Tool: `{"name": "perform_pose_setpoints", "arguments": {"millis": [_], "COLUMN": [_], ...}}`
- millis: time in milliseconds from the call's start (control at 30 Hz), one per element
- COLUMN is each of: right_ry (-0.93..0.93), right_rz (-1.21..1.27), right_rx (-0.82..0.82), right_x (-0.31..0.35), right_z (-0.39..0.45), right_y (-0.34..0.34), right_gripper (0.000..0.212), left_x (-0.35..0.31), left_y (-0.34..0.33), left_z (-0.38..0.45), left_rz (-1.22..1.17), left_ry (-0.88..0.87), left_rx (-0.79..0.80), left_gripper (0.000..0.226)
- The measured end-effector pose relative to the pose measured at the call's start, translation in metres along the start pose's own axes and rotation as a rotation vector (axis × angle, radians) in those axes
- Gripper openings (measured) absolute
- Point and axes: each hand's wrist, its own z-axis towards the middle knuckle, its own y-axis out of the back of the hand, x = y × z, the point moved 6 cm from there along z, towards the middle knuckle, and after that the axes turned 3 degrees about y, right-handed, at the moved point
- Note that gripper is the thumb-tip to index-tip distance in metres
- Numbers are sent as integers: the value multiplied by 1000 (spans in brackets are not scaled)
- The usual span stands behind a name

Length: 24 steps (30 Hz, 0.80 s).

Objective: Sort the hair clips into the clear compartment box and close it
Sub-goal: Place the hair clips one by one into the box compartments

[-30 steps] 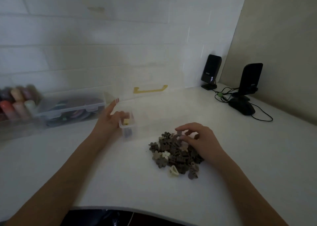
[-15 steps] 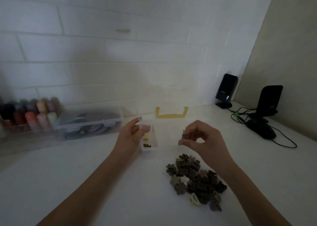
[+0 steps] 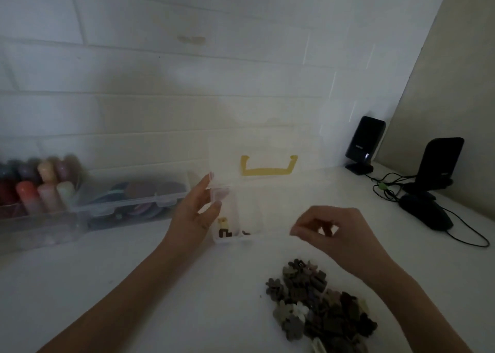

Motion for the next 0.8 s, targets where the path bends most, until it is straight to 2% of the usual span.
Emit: {"name": "perform_pose_setpoints", "arguments": {"millis": [100,267,367,600,800], "right_ry": [-127,-205,-224,-145,-24], "right_rz": [50,-215,-310,-180,-45], "right_rx": [143,422,526,424,200], "right_x": [-7,-21,-33,-39,-22], "right_z": [-6,-11,-16,-13,-8], "right_y": [7,-6,-19,-34,-26], "right_gripper": [2,17,22,10,14], "left_x": [-1,-1,1,9,5], "left_y": [-1,-2,-1,1,0], "left_z": [2,2,4,9,6], "left_rz": [17,-22,-67,-15,1], "left_ry": [-28,-69,-37,20,-3], "left_rx": [17,95,120,78,102], "left_gripper": [53,60,63,65,65]}}
